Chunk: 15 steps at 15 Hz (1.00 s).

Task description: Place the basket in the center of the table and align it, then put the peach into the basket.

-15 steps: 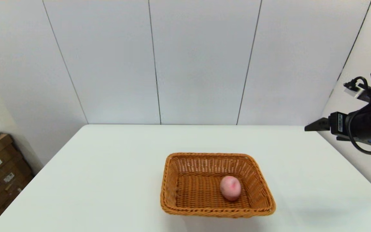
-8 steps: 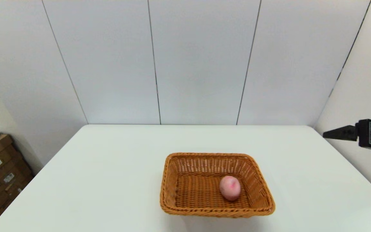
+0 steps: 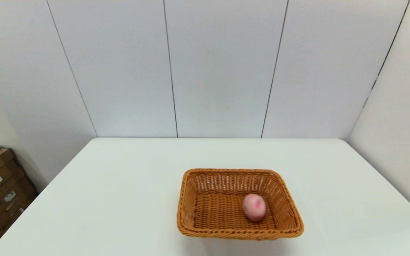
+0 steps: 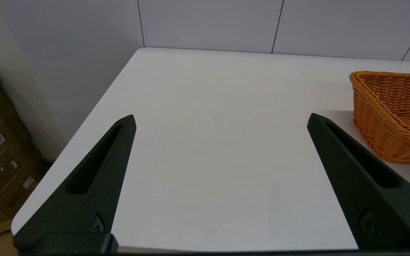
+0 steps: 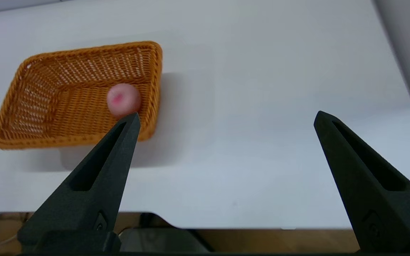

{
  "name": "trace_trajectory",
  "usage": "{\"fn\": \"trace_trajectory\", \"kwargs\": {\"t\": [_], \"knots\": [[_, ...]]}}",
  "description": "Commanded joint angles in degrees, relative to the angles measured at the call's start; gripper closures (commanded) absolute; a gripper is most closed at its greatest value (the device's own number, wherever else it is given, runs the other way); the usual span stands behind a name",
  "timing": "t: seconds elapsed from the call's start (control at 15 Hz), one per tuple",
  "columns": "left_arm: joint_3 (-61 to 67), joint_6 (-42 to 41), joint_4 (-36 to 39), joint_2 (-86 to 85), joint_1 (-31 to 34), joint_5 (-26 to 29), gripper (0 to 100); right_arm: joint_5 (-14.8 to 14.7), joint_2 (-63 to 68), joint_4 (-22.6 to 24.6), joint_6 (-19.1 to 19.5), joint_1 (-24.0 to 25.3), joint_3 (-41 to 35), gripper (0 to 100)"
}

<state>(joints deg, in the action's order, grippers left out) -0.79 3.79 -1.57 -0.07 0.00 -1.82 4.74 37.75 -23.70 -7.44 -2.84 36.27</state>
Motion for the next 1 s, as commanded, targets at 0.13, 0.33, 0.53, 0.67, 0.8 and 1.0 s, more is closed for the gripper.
{"fn": "trace_trajectory", "kwargs": {"t": [0.13,0.33,0.53,0.67,0.8,1.0], "knots": [[0.0,0.1,0.0,0.0,0.0,0.0,0,-4.7,-19.5,-1.0,-1.1,4.2,-8.5,0],[0.0,0.1,0.0,0.0,0.0,0.0,0,-5.8,-24.8,1.3,2.9,4.2,-12.2,0],[0.0,0.1,0.0,0.1,0.0,0.0,0,-8.8,-31.3,3.3,7.5,3.5,-19.5,0],[0.0,0.1,0.0,0.0,0.0,0.0,0,-8.8,-35.0,5.1,8.2,3.4,-22.6,0],[0.0,0.1,0.0,0.0,0.0,0.0,0,-9.0,-37.2,5.7,9.2,3.2,-25.2,0],[0.0,0.1,0.0,0.0,0.0,0.0,0,-9.3,-37.0,8.1,9.2,3.2,-26.8,0]]}}
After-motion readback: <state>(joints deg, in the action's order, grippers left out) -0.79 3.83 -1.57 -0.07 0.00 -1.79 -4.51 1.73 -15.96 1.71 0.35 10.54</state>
